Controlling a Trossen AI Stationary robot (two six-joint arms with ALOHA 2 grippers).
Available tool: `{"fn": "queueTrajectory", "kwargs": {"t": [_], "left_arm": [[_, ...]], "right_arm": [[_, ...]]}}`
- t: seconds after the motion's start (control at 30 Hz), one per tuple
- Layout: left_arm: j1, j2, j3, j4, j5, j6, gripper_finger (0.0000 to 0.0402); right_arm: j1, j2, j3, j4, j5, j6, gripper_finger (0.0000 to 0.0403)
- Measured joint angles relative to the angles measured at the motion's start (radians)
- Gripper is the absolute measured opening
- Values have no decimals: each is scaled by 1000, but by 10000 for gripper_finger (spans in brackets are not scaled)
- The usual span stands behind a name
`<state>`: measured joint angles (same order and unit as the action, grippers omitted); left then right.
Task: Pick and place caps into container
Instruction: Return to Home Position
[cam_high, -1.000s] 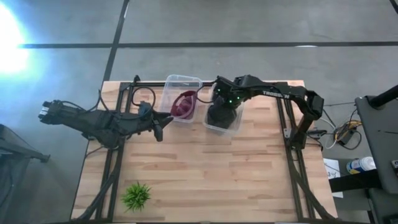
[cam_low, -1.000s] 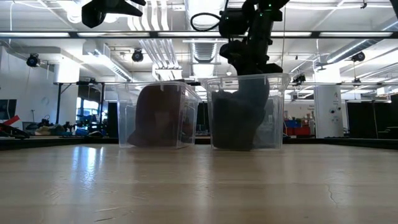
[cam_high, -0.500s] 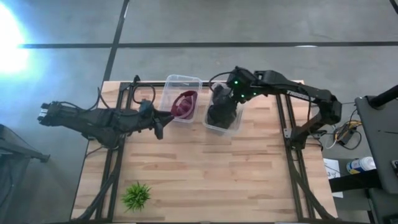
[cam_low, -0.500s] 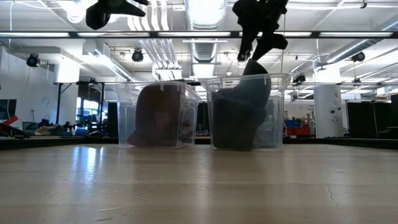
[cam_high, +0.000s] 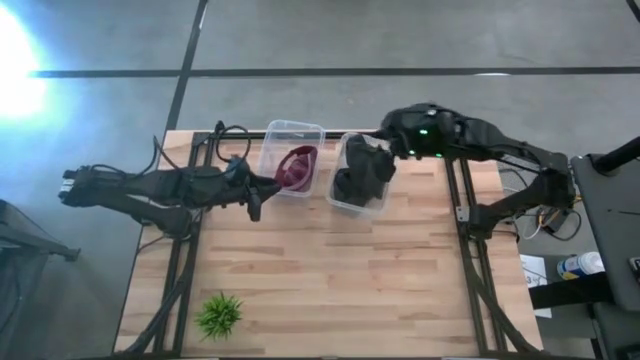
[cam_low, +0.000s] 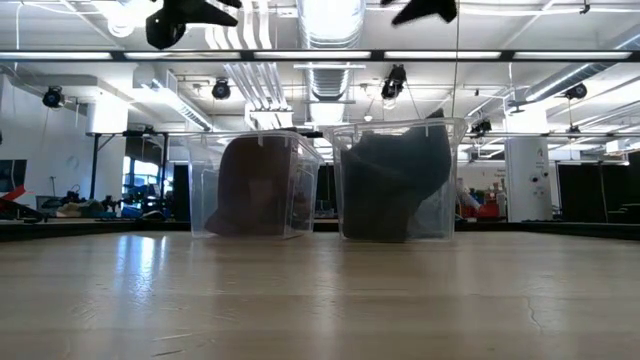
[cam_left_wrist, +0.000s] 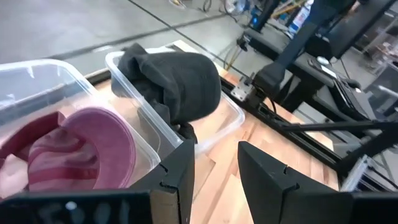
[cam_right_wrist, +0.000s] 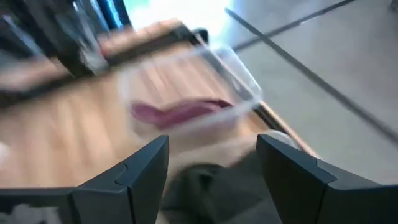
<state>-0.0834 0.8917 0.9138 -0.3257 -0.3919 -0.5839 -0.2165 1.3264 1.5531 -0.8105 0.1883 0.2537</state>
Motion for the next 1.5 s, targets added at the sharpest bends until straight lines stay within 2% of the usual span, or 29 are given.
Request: {"fn": "queueTrajectory", "kwargs": {"t": [0.03, 0.17, 0.3, 0.37, 0.47, 0.53, 0.6, 0.7, 0.93, 1.03, 1.27, 1.5], "left_arm": [[13, 0, 0, -5, 26, 1, 116], [61, -5, -1, -8, 98, 24, 116], [94, -29, -2, -49, 145, 76, 116], [102, -54, -2, -90, 149, 82, 116], [104, -106, -2, -152, 159, 87, 116], [104, -147, -2, -177, 166, 103, 116], [104, -188, -6, -194, 166, 129, 116], [104, -250, -21, -190, 167, 165, 116], [104, -368, -105, -180, 186, 136, 116], [104, -400, -157, -180, 186, 118, 116], [104, -478, -293, -144, 185, 33, 116], [104, -518, -368, -135, 185, -18, 116]], "right_arm": [[6, -18, 2, 3, -12, 27, 241], [35, -75, -34, 7, -143, -50, 245], [52, -153, -173, 47, -185, -38, 242], [66, -212, -287, 177, -245, -37, 239], [71, -313, -484, 458, -389, -16, 237], [68, -390, -608, 619, -430, 21, 238], [62, -469, -713, 698, -427, 46, 240], [61, -573, -838, 725, -421, 91, 244], [61, -774, -1032, 817, -421, 162, 245], [61, -830, -1089, 879, -425, 158, 242], [62, -926, -1192, 879, -428, 214, 247], [62, -999, -1319, 953, -435, 252, 246]]}}
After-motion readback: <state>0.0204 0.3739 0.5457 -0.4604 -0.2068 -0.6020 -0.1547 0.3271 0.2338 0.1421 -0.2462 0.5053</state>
